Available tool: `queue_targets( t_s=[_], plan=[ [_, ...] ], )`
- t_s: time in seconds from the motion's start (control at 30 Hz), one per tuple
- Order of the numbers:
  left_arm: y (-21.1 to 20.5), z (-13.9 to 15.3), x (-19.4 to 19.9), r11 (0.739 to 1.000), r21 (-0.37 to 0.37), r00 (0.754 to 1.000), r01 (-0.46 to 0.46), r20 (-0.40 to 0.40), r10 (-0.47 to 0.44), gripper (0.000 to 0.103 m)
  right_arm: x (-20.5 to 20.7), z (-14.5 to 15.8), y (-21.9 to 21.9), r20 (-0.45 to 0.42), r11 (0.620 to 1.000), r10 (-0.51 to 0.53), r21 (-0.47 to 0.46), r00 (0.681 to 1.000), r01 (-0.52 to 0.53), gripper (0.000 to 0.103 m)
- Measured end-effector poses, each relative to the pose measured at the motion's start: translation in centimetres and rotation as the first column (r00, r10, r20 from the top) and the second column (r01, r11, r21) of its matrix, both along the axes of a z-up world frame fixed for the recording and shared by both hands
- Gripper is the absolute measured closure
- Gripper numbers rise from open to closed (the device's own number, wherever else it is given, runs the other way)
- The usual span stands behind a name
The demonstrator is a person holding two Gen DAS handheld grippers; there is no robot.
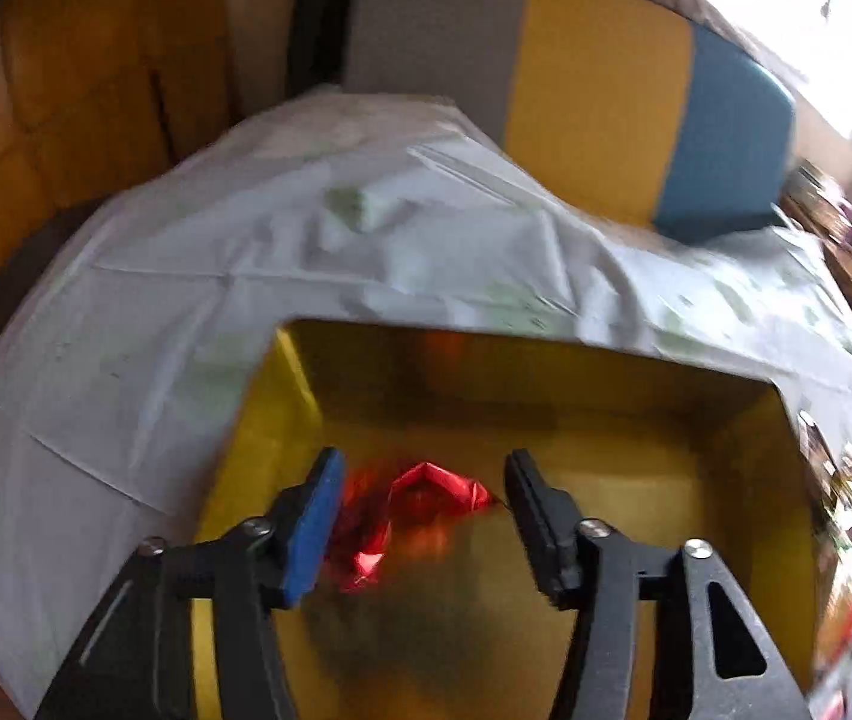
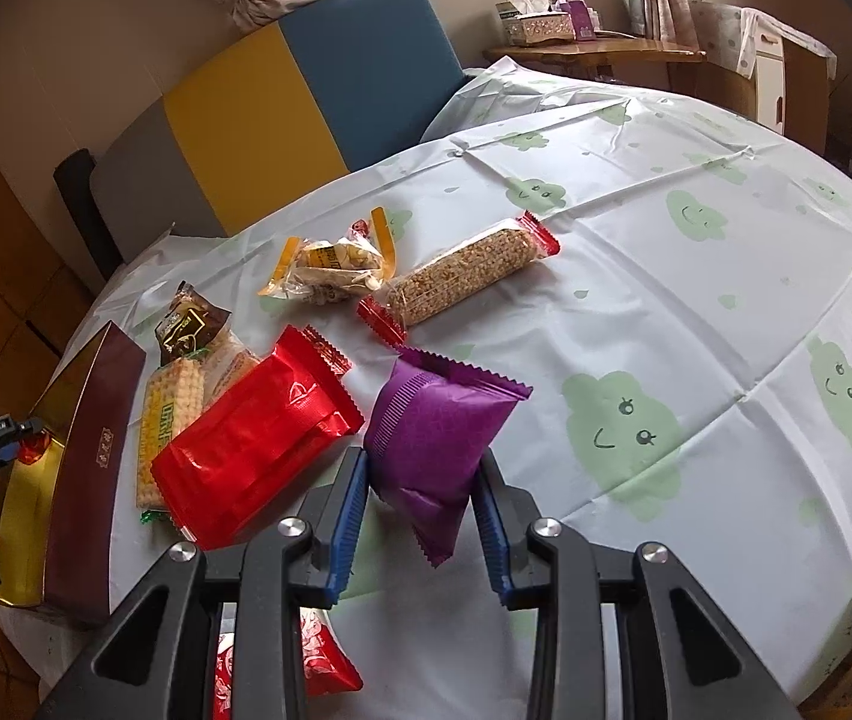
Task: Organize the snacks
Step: 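Carry the red candy into the gold tray and release it while the right tool grasps the purple packet, then carry the purple packet over the gold tray with the right tool and release it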
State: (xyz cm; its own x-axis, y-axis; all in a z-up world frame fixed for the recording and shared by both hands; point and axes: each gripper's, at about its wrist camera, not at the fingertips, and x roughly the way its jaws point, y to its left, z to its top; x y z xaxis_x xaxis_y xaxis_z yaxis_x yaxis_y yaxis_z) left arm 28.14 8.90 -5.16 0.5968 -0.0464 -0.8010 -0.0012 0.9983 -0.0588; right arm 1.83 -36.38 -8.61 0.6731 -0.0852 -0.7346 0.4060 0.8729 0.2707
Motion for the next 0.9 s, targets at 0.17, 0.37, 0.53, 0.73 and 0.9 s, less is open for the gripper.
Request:
queue_targets(
  t_s=[0.17,0.37,0.53,0.73,0.9],
  plan=[
    [1.7,0.8,-1.0,0.995,-0.098,1.000,-0.011,0.016,0.013,0.012,-0.2,0.8,0.3,0.018,1.000,0.001,-0.012,1.000,-0.001,0.068],
    [2.8,2.3,-4.9,0.993,-0.119,0.999,0.001,0.051,0.005,0.012,0.4,2.3,1.6,0.043,0.999,0.035,-0.019,0.998,-0.035,0.068],
    [3.5,2.5,-8.1,0.991,-0.135,0.999,-0.029,0.025,0.032,0.012,2.1,4.0,4.2,0.063,0.994,0.112,-0.021,0.992,-0.111,0.068],
    [4.5,2.6,-11.8,0.985,-0.162,0.998,-0.060,0.023,0.064,0.012,5.3,6.7,9.3,0.086,0.960,0.277,-0.059,0.957,-0.273,0.068],
    [4.3,3.0,-14.0,0.992,-0.117,0.997,-0.044,0.054,0.050,0.012,8.2,8.2,14.1,0.081,0.913,0.405,-0.089,0.911,-0.399,0.068]
  ],
)
